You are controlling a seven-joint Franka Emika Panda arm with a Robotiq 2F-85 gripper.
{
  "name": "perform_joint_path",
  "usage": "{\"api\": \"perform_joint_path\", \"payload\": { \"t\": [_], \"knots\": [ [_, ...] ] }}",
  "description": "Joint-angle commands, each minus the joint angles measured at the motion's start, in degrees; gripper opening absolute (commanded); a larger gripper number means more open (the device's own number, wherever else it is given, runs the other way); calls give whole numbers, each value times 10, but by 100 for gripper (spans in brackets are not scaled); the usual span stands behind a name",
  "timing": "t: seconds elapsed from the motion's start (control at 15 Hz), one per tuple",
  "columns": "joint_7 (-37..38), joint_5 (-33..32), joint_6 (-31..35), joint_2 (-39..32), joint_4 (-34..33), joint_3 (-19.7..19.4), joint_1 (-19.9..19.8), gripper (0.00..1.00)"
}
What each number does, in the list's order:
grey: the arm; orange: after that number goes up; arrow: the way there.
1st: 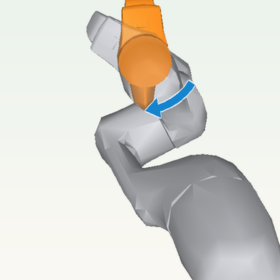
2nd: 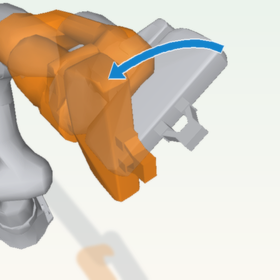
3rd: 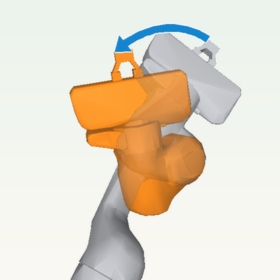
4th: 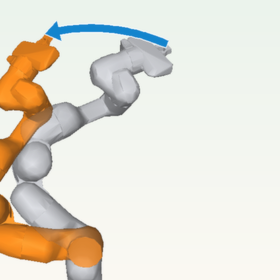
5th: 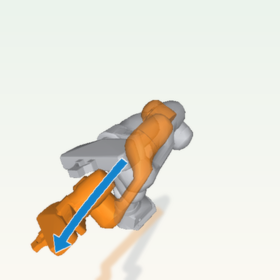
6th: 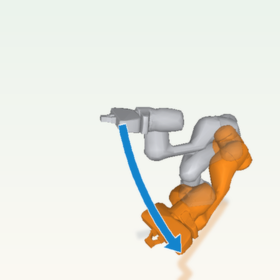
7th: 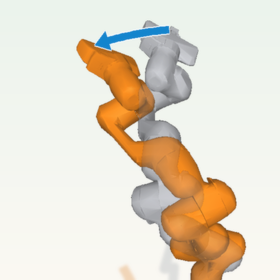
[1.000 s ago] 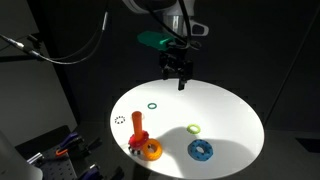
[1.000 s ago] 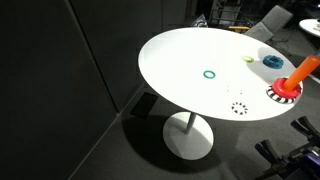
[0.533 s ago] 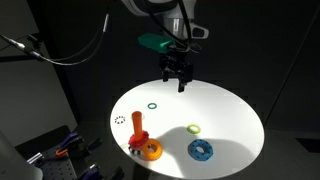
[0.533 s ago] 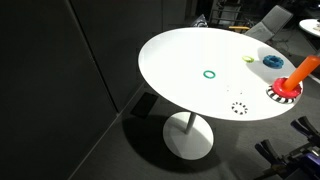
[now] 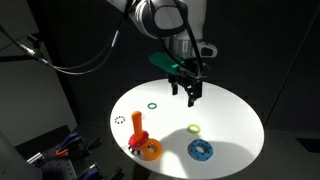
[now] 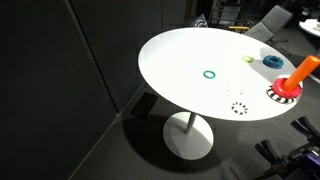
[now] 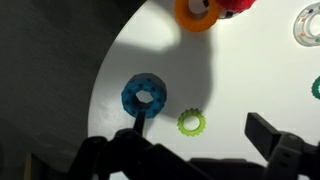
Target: Place the blue ring on the stack
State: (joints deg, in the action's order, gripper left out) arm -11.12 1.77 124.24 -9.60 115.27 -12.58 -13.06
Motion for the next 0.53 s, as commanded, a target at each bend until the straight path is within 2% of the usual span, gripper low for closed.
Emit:
{"api": "perform_joint_path", "payload": {
  "t": [0.0,0.47],
  "knots": [
    [-20,20,32,-46,-21,3,-18,100],
    [-35,30,93,-129,-49,15,-43,100]
  ]
}}
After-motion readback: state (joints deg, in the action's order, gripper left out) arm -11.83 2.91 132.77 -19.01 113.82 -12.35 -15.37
